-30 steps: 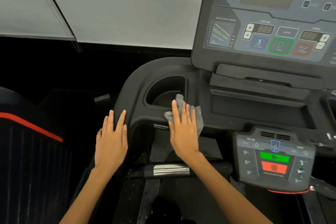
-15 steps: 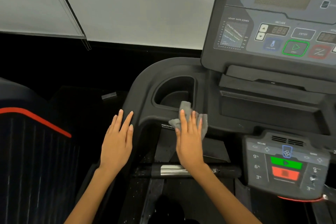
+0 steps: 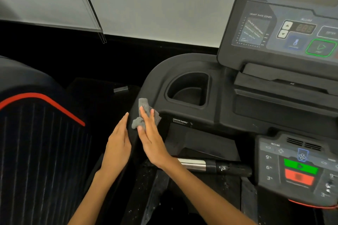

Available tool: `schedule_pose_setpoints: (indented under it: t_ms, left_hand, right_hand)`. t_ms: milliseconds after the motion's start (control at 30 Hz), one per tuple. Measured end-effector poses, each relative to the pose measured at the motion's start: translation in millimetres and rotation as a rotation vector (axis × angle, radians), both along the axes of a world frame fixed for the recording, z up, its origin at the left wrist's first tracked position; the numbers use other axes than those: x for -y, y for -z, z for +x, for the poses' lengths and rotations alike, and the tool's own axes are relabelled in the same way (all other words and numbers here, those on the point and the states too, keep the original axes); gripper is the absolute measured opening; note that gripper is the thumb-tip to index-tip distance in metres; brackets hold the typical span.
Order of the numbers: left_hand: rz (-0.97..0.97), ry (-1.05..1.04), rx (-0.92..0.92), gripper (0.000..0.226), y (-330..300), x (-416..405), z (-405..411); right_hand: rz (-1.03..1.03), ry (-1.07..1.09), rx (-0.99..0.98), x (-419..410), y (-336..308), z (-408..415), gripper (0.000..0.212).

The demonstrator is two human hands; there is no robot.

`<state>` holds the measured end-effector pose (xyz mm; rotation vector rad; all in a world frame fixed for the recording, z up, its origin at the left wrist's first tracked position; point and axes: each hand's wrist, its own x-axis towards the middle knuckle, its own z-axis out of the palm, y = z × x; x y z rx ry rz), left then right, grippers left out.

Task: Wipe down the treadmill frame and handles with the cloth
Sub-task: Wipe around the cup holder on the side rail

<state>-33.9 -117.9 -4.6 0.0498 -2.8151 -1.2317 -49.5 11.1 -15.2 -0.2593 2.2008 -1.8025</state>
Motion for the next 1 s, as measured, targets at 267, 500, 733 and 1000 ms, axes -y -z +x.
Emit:
schedule_pose_setpoints:
  t_ms: [267,500,733,1000]
  left_hand:
    - [-0.236,-0.074,-0.006,0.049,5.5,9.5,45.0]
    - [-0.475,-0.107,0.028,0.052,7.4,0.5,68.1]
    - [-0.582,-0.123,0.040,0.052,5.1,-3.6,72.6]
    - [-0.597,-0.148,0.031,0.052,6.9,-5.2,70.7]
  right_hand:
    - [0.051,0.210,0.028,42.9,-1.1,60.3,0.061]
    - [0.264,0.094,-0.177,14.3,29.7,82.8,0.061]
    - [0.551,0.094,-0.527,-37.9,16.1,60.3,0.051]
    - [1.084,0.035,-0.546,-8.4,44.9,76.0,0.052]
